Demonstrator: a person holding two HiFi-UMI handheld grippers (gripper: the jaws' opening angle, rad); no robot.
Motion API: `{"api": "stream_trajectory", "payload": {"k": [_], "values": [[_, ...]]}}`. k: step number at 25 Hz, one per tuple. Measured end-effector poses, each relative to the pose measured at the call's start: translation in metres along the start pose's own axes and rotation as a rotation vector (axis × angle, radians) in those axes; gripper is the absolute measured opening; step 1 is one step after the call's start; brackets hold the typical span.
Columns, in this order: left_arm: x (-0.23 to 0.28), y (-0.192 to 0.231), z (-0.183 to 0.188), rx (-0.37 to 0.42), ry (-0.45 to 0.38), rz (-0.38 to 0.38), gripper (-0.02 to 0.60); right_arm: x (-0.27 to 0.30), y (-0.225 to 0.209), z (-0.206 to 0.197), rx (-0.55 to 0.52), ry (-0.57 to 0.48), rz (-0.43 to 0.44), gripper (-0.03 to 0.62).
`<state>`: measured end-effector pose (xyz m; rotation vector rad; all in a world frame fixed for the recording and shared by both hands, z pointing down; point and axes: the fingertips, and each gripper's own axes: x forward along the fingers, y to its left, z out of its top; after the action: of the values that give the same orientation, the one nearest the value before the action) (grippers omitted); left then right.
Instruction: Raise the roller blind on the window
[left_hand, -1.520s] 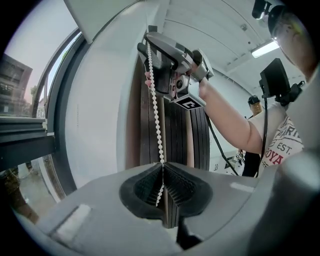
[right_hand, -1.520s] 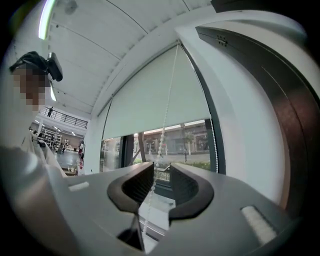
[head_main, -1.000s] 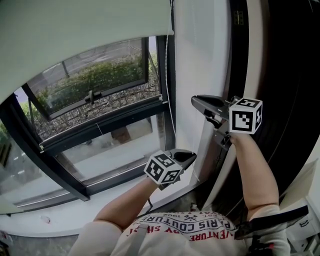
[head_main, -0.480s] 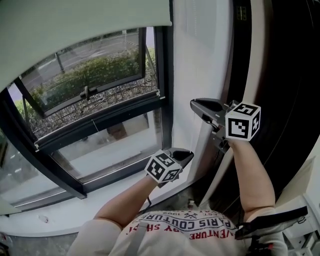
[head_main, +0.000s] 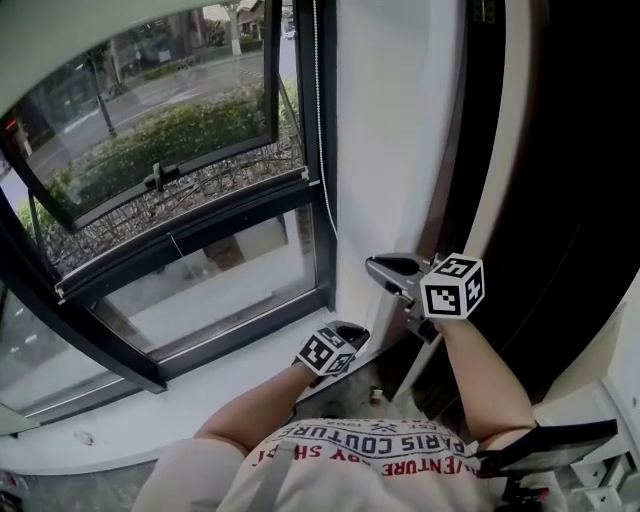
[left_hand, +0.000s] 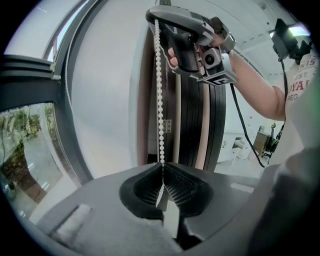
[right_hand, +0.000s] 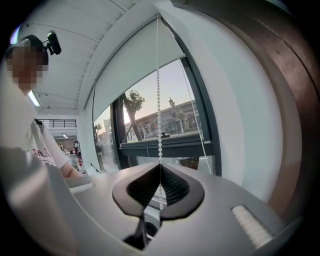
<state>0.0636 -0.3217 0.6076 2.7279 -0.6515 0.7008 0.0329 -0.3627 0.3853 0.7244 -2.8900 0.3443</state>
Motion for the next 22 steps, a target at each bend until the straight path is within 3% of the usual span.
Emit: {"api": "stream_trajectory", "payload": {"k": [3, 7, 9, 13, 22], "values": [[0.006, 0.001, -0.006, -0.015, -0.008, 0.001, 0.014, 0.0, 0.001, -0.009, 0.017, -0.001, 0.011, 0.009], [0.006, 0.0, -0.001, 0.11, -0.036, 0.055, 0.017, -0.004, 0.003, -0.007, 0.019, -0.011, 0.023, 0.009], [0.006, -0.001, -0.001, 0.136, -0.042, 0.072, 0.021, -0.005, 0.004, -0.007, 0.022, -0.015, 0.025, 0.009], [0.004, -0.006, 0.001, 0.102, -0.047, 0.046, 0.092, -0.007, 0.002, -0.006, 0.029, -0.023, 0.021, 0.009], [-0.039, 0.0, 0.053, 0.058, -0.189, 0.04, 0.135, -0.012, 0.002, -0.008, 0.031, -0.022, 0.011, 0.009]]}}
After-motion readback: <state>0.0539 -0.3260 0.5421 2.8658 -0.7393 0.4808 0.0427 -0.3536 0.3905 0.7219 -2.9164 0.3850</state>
